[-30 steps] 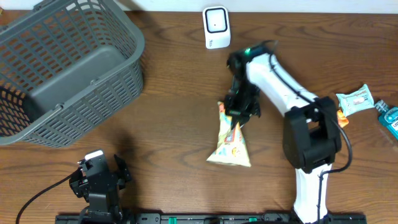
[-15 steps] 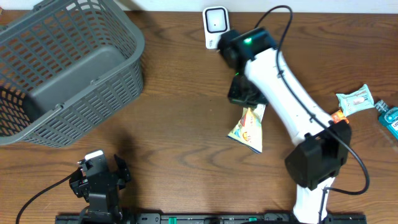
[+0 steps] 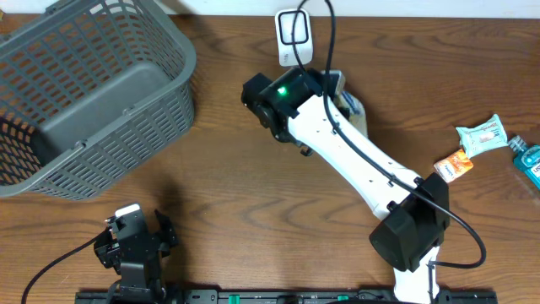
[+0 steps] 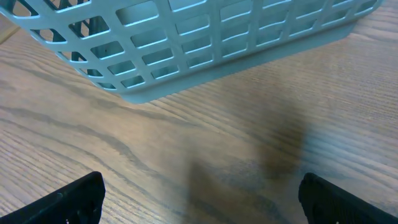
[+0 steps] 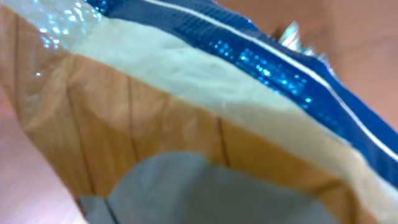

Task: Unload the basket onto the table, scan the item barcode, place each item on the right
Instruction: 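Raise the snack bag up to the white scanner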

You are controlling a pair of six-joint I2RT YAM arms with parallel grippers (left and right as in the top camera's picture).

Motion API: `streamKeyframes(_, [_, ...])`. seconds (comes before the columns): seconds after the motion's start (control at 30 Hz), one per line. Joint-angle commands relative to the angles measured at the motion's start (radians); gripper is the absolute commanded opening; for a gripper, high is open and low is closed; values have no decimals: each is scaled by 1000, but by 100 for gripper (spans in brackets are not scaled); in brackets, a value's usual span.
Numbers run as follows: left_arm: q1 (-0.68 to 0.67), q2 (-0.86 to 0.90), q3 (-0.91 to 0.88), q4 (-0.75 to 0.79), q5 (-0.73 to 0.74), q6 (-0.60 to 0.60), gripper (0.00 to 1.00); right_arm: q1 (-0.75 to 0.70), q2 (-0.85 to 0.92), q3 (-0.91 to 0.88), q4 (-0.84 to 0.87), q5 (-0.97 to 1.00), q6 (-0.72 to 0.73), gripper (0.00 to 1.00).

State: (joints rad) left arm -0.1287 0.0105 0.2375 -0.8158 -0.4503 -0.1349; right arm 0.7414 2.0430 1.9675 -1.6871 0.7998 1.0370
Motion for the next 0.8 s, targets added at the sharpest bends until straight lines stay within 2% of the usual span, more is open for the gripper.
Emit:
streamKeyframes(0.0, [-2,-6,-19,-43,-5,-9,100,-3,5,-35,30,231,42,1])
streamKeyframes(0.3, [-2,-6,-19,-43,-5,-9,100,-2,5,-289,365,253,46,1])
streamKeyframes(0.5, [-2,-6,-19,-43,-5,-9,100,31,5,-435,505,310,-44,3])
streamKeyframes(0.63, [-2,-6,-19,-43,-5,-9,100,66,5,-440,505,249,-51,33])
streamKeyframes(0.67, [-2,-6,-19,-43,-5,-9,100,76,5,-440,512,209,-51,38])
streamKeyframes(0.77, [-2,-6,-19,-43,-5,-9,100,102,5,-440,543,49,-51,42])
